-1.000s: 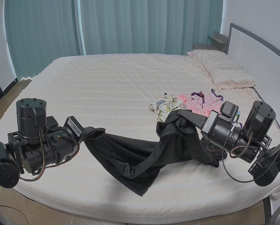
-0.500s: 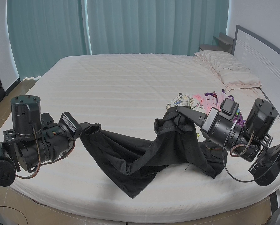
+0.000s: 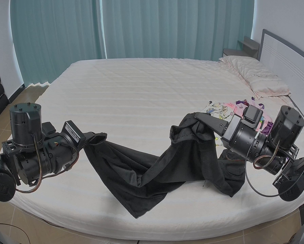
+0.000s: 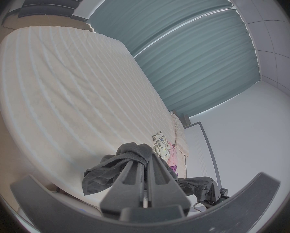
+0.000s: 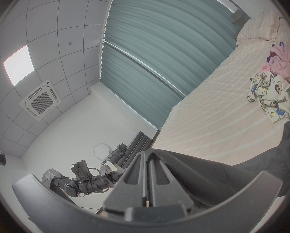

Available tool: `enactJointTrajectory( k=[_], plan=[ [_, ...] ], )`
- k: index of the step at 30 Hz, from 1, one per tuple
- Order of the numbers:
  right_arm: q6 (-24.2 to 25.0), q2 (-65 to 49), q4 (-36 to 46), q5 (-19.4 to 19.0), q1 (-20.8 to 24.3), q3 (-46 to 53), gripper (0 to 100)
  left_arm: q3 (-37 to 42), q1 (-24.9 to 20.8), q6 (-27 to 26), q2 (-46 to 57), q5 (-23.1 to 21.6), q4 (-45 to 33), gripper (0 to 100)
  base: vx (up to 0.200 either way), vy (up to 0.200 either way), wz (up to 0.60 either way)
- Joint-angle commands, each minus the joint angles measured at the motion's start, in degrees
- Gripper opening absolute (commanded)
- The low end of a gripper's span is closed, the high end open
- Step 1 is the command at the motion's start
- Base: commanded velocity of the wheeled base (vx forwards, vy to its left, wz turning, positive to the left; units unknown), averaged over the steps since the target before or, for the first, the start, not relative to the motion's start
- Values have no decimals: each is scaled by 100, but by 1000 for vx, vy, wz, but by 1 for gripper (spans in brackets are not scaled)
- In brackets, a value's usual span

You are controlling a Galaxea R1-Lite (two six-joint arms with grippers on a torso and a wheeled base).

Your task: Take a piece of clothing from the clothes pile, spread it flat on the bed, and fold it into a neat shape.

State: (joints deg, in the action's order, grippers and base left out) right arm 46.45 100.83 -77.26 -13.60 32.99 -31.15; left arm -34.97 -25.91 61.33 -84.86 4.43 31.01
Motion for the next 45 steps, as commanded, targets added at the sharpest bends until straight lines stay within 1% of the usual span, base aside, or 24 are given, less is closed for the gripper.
enactJointTrajectory(
  k=[1, 7, 10, 18, 22, 25, 32, 34, 37, 39, 42, 43, 45],
  plan=[
    [5, -46, 1, -2, -126, 56, 0, 43, 7, 2, -4, -12, 1, 0, 0, 200, 0],
    [-4, -46, 10, -11, -434, 329, 0, 114, -2, 10, -4, -29, -16, 0, 0, 0, 0],
    [-4, -63, 1, -11, -486, 496, 0, 158, -20, 10, -4, -38, -43, 0, 0, 0, 0],
    [-4, -441, 1, -19, -504, 997, 0, 430, -64, 28, 154, -38, -51, 0, -200, 0, 0],
    [5, -846, 10, -63, -486, 1269, 0, 544, -196, 37, 435, -47, -69, 0, -200, 0, 0],
    [5, -1320, 54, -72, -451, 1462, 0, 597, -389, 63, 787, -29, -104, 0, -200, 0, 0],
    [14, -2524, 221, -81, -451, 1515, 0, 448, -415, 81, 1516, -21, -535, 0, -200, 0, 0],
    [5, -2902, 449, -81, -451, 1392, 0, 386, -415, 81, 1736, -3, -623, 0, -200, 0, 0],
    [22, -3772, 1354, -116, -460, 777, 0, 122, -389, 63, 2237, 6, -895, 0, -200, 0, 0],
    [49, -4097, 1926, -116, -486, 293, 0, -71, -345, 54, 2395, 15, -1097, 0, -200, 0, 0],
    [110, -4264, 2761, -72, -557, -612, 0, -405, -248, 37, 2509, 15, -1326, 0, -67, 0, 0],
    [216, -4229, 3024, -63, -644, -1060, 0, -554, -187, 28, 2509, 15, -1379, 0, 0, 0, 0],
    [427, -4115, 3262, -72, -820, -1614, 0, -721, -90, 28, 2509, 15, -1414, 0, 0, 0, 0]
  ],
)
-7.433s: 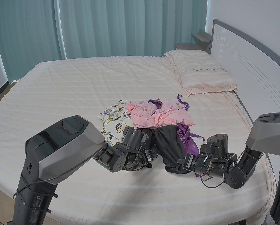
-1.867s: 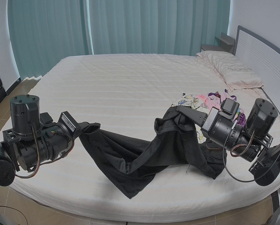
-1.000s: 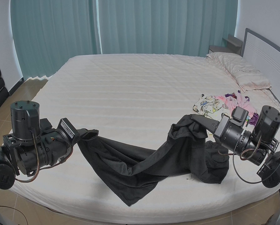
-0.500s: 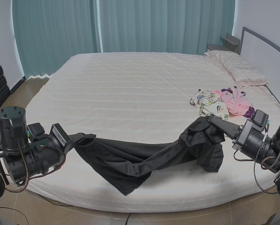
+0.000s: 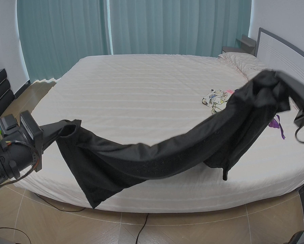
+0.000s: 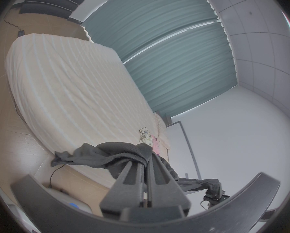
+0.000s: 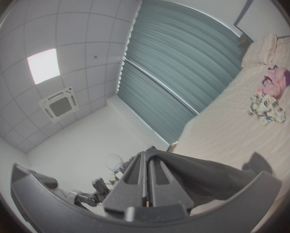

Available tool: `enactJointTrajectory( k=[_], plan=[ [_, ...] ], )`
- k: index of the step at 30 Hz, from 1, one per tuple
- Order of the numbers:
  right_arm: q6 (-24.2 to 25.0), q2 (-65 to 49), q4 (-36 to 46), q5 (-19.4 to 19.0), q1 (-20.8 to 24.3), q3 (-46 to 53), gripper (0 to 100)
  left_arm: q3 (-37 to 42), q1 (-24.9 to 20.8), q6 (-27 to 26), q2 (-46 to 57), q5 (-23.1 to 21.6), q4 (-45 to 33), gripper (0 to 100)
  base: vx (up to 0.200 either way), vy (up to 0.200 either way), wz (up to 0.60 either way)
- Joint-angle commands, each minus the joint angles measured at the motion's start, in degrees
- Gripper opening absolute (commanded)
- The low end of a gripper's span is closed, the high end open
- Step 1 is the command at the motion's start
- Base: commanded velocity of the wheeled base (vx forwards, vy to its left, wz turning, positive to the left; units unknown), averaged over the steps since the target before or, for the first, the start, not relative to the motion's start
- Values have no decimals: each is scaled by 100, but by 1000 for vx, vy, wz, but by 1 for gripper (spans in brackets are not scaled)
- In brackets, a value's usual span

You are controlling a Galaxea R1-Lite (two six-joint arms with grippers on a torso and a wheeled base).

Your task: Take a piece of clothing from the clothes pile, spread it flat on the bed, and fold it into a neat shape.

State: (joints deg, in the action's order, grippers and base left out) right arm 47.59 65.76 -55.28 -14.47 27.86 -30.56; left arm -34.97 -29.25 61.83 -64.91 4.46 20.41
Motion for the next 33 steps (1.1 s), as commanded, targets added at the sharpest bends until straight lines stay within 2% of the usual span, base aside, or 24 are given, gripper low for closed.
enactJointTrajectory(
  k=[1, 2, 3, 5, 12, 17, 22, 33],
  plan=[
    [426, -467, 1160, 14, -430, -1971, 0, -792, 279, -31, 515, 11, -388, 0, 0, 0, 0],
    [453, -423, 1178, 14, -465, -2059, 0, -809, 288, -40, 515, 11, -397, 0, 0, 0, 0],
    [602, -116, 1292, -21, -738, -2569, 0, -888, 323, -101, 497, 2, -459, 0, 0, 0, 0],
    [690, 245, 1415, -47, -975, -2894, 0, -906, 349, -110, 480, 2, -467, 0, 0, 0, 0],
    [690, 1686, 1424, -73, -1309, -3395, 0, -853, 455, -66, -302, -42, -415, 0, 0, 0, 0],
    [497, 2670, 1231, -47, -1309, -3562, 0, -897, 578, -48, -935, -42, -362, 0, 0, 0, 0],
    [488, 3198, 853, -30, -1406, -3553, 0, -844, 604, -40, -1524, -77, 51, 0, 0, 0, 0],
    [488, 3980, 396, 6, -1397, -3588, 0, -1170, 929, -48, -2842, -200, 825, 0, 200, 0, 0]
  ],
)
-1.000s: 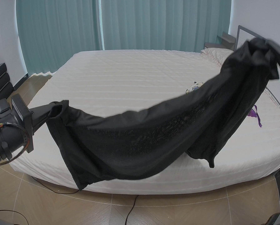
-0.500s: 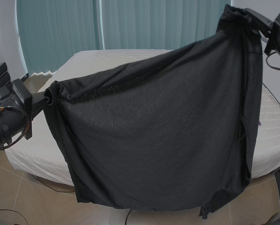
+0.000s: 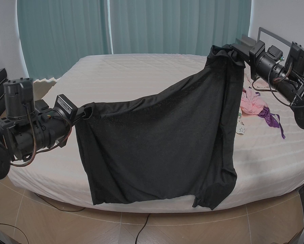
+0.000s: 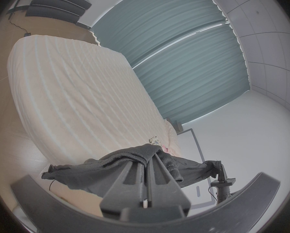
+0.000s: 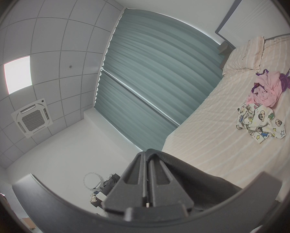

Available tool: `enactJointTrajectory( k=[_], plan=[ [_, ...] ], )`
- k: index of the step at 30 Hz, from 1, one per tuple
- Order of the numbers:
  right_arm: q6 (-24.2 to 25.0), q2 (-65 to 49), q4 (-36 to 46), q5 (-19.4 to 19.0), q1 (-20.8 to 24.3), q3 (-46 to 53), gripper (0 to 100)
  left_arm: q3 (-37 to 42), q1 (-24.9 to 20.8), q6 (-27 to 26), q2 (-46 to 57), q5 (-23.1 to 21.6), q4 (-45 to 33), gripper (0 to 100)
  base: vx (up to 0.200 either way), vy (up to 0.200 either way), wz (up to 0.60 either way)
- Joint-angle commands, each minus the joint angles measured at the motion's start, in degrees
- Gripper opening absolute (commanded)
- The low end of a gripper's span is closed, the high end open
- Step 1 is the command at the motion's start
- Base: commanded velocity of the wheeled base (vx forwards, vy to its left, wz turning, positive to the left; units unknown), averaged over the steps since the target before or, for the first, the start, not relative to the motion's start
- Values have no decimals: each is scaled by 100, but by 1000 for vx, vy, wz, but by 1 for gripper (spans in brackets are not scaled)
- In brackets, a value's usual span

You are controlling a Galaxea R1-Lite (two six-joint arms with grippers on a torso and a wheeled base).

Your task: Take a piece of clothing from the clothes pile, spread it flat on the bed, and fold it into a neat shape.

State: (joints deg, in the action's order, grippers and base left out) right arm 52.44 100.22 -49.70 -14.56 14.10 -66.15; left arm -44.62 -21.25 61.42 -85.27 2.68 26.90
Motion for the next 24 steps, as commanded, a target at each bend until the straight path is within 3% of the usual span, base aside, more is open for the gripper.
enactJointTrajectory(
  k=[1, 24],
  plan=[
    [3, 543, -171, 14, -31, -47, 0, -276, 147, -7, -895, -22, 201, 0, 200, 0, 0],
    [-6, 1307, -198, -3, -250, -478, 0, -1708, 525, -16, -2529, -57, 192, 0, 200, 0, 0]
  ],
)
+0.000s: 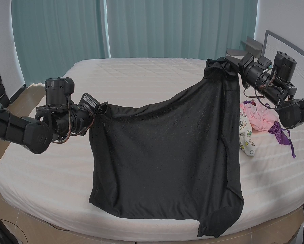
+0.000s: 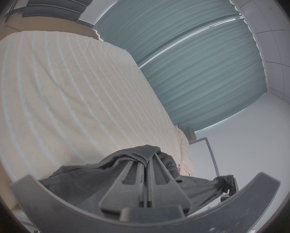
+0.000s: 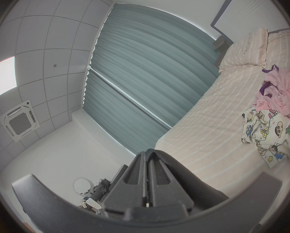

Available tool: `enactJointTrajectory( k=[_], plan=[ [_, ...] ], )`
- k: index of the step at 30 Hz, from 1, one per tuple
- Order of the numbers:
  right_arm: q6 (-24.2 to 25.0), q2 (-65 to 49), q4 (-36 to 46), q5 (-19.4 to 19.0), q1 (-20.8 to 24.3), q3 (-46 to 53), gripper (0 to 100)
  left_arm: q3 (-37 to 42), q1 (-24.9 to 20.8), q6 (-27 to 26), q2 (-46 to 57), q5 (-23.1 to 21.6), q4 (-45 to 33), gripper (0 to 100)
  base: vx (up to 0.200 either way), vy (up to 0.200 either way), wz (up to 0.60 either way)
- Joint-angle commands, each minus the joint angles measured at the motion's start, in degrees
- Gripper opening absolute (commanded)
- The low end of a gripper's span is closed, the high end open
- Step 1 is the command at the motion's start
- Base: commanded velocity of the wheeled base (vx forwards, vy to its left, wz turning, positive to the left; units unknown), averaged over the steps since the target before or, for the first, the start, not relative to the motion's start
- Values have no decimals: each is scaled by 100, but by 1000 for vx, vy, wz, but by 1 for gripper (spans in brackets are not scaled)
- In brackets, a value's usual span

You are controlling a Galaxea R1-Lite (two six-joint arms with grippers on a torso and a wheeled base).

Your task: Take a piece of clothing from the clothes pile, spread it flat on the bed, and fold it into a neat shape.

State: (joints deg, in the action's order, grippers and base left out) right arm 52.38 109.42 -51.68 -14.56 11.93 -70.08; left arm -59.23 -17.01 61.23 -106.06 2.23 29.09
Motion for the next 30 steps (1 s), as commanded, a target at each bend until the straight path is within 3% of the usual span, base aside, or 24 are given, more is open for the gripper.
enactJointTrajectory(
  k=[1, 7, 25, 26, 28, 29, 30],
  plan=[
    [0, 475, 0, -3, -33, -111, 0, -290, 110, -6, -530, -65, -35, 0, 200, 0, 0],
    [0, 888, 0, -3, -95, -111, 0, -396, 110, 3, -890, -496, -35, 0, 200, 0, 0],
    [-53, 2118, -299, 14, -68, 30, 0, -624, 127, 91, -1998, -425, 18, 0, 0, 0, 0],
    [-79, 2171, -308, 14, -60, 39, 0, -651, 127, 134, -2033, -425, 18, 100, 0, 0, 0],
    [-88, 2250, -308, 14, -51, 3, 0, -677, 145, 187, -2094, -425, 18, 100, 0, 0, 0],
    [-114, 2356, -308, 23, -42, -5, 100, -695, 171, 196, -2182, -434, 18, 100, 0, 0, 0],
    [-114, 2382, -308, 23, -42, -23, 100, -695, 171, 196, -2191, -434, 18, 100, 0, 0, 0]
  ],
)
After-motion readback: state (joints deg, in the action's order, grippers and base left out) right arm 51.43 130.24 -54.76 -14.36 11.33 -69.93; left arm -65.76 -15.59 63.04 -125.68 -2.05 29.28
